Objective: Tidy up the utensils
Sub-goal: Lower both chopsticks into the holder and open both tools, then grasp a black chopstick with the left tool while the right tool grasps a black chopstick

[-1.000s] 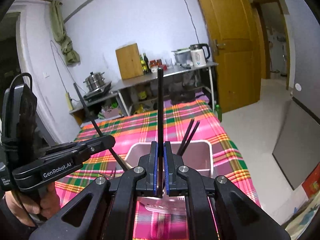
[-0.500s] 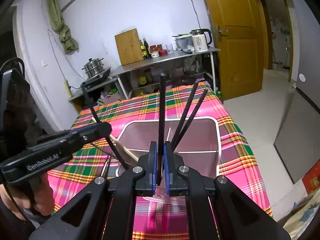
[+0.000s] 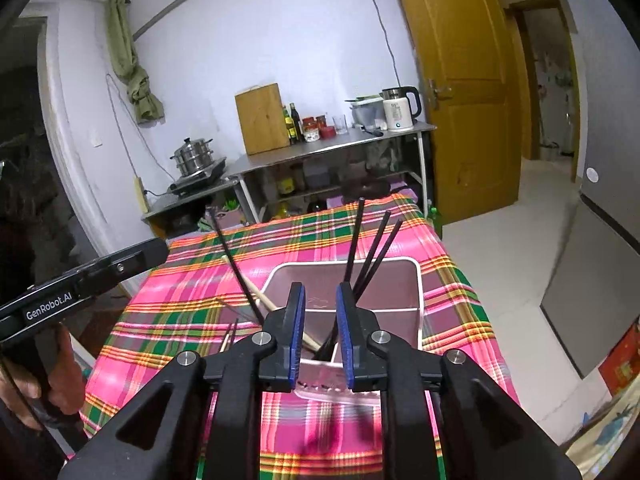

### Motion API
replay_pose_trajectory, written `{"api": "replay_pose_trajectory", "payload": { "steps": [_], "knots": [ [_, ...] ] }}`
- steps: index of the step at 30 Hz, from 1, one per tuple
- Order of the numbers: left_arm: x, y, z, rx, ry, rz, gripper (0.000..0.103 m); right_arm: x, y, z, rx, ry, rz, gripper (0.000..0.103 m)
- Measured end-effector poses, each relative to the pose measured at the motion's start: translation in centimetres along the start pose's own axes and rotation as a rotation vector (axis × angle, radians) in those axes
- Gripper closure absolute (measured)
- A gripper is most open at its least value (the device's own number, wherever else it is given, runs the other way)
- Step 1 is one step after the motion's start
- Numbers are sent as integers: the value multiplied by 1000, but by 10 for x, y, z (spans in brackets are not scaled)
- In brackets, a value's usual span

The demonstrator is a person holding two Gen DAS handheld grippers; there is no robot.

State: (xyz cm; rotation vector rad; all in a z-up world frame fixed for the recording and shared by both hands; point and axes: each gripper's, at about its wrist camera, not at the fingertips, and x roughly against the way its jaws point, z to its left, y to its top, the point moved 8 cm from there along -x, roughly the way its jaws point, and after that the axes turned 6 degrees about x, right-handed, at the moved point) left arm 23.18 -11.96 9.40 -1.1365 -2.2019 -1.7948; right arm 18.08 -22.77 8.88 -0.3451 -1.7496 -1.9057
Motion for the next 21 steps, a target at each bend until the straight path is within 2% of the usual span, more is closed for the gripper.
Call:
{"api": "replay_pose_trajectory", "payload": {
  "steps": [11,21],
  "knots": [
    [36,-47,53,64,105,4,80,15,-25,28,25,53,12,87],
    [37,-90,85,121,158,55,80,1,-47,56,59,100,63,87]
  ]
}}
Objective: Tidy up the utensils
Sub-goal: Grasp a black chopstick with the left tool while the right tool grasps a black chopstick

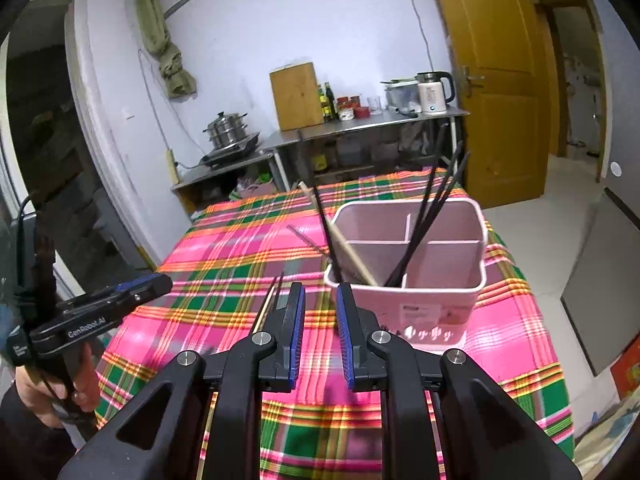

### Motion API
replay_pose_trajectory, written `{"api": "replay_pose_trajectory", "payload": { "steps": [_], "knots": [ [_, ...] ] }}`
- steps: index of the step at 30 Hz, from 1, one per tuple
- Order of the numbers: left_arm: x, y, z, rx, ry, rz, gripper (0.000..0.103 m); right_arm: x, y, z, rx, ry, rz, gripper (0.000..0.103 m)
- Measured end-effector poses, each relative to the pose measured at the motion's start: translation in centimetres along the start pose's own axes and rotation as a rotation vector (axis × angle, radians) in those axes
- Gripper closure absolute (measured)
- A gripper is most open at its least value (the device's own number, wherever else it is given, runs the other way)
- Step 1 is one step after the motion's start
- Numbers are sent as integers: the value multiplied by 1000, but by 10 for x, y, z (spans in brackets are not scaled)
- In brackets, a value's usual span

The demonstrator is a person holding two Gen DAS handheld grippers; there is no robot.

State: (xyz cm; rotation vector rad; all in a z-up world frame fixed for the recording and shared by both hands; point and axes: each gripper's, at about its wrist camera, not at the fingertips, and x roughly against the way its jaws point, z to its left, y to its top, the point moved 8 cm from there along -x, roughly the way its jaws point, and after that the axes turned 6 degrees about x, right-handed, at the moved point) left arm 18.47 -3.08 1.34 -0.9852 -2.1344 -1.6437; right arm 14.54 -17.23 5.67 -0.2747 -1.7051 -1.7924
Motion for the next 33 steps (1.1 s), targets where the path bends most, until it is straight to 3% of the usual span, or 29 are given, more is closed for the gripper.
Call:
{"api": "replay_pose_trajectory", "payload": {
  "steps": [14,28,33],
  "knots": [
    [-53,-59,39,47,71,143,80,-46,-41,30,48,48,125,87],
    [-103,-80,47,37,107,225,80,-91,-78,47,67,81,238,87],
    [-109,-81,49,40,112,219,67,-96,-79,48,66,80,249,87]
  ]
}}
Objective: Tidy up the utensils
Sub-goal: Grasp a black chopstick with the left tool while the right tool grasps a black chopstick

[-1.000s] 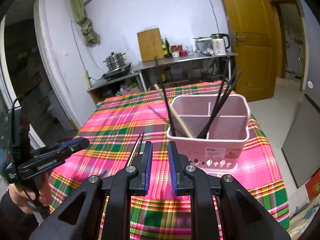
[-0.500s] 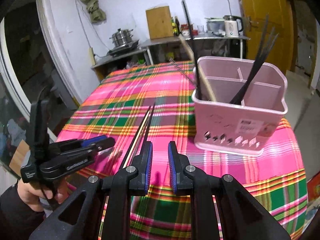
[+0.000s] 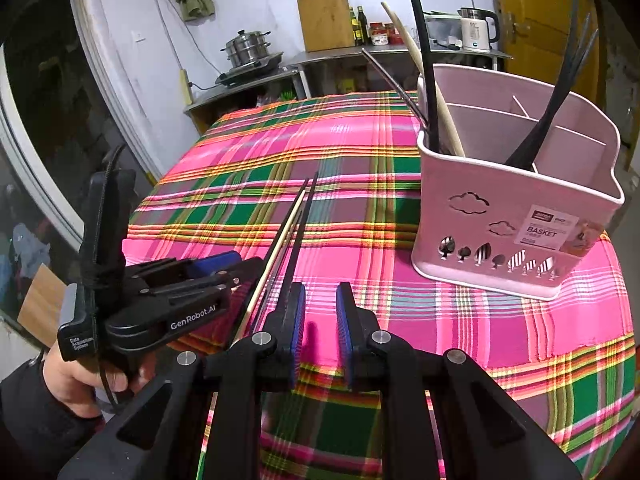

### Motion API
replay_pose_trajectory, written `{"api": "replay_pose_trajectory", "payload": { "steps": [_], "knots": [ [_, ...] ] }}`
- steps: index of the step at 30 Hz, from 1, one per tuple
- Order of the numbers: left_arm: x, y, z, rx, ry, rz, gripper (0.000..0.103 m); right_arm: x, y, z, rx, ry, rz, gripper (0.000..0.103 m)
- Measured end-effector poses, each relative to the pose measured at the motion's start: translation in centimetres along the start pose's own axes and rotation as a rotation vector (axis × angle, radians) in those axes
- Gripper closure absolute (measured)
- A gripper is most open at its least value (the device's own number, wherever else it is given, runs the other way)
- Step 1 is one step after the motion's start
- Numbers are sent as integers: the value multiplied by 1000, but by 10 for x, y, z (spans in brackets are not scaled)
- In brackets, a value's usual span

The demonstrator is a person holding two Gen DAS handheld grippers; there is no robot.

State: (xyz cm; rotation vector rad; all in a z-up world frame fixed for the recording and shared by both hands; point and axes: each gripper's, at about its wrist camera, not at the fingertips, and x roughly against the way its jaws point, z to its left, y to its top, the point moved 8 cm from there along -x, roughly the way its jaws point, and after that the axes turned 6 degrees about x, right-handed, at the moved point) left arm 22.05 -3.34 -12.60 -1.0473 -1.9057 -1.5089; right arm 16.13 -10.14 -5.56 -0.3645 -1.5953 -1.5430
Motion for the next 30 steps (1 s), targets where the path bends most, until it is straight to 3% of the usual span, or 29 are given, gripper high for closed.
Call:
{"api": "replay_pose_trajectory", "payload": {
  "steps": [9,11,15,22,30],
  "knots": [
    [-2,1,1,-33,42,-20,65,-7,-2,2,0,2,14,87],
    [-1,0,3,-29,55,-23,71,-9,-2,2,1,1,17,87],
    [2,-2,16,-5,100,-26,95,-18,1,6,5,7,24,87],
    [15,-10,40,63,117,-30,96,-45,5,18,20,31,52,87],
    [12,-2,50,69,94,-9,96,-83,16,22,27,29,85,87]
  ]
}}
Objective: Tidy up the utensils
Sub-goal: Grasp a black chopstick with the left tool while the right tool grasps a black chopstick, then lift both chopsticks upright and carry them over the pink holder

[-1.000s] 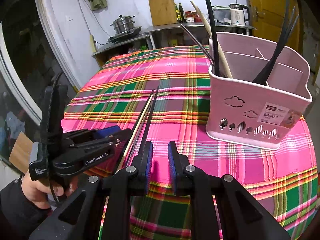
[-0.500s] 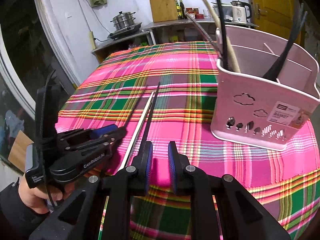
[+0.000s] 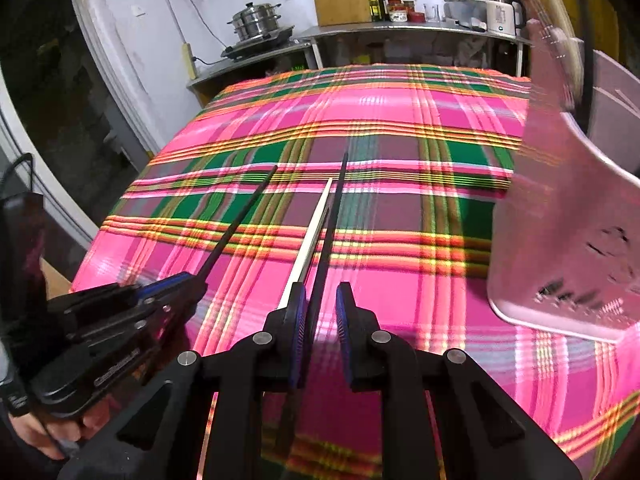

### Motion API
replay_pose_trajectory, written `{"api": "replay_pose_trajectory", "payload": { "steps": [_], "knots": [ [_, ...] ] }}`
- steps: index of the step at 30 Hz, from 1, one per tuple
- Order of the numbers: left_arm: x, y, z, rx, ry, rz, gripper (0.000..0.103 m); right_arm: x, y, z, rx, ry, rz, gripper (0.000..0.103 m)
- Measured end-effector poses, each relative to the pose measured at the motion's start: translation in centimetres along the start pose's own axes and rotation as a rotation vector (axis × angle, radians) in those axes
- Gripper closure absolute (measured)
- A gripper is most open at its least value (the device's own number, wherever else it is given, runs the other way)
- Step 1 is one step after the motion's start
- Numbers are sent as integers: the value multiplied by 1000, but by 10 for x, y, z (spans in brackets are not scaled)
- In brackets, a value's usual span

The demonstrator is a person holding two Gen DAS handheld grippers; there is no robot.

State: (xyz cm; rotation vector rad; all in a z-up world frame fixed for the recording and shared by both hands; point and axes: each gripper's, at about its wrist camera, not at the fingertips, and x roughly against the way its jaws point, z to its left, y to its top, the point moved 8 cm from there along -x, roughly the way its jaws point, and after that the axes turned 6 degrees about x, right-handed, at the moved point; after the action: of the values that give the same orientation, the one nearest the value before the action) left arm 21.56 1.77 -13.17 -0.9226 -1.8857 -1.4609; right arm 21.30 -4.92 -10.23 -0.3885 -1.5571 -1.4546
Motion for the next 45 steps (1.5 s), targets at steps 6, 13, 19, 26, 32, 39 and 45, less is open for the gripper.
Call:
{"api": "replay_pose_trajectory", "payload": {
  "steps": [6,13,19,26,32,39,45],
  "knots": [
    [-14,19,-4,-36,-3,10,94,-21,10,-4,-1,-19,27,87],
    [-29,39,-9,-80,1,12,91,-35,27,-7,12,-48,34,87],
    [-36,48,-8,-81,4,10,91,-44,38,-10,21,-69,36,87],
    [-39,54,-4,-59,4,15,97,-50,46,-7,36,-87,44,96],
    [-25,58,-4,-30,-28,-2,97,-33,46,-4,29,-60,18,98],
    [17,68,-11,-27,-57,-71,97,4,56,3,36,-43,-50,98],
    [55,74,-18,-36,-80,-124,97,39,63,11,49,-34,-111,98]
  ]
}}
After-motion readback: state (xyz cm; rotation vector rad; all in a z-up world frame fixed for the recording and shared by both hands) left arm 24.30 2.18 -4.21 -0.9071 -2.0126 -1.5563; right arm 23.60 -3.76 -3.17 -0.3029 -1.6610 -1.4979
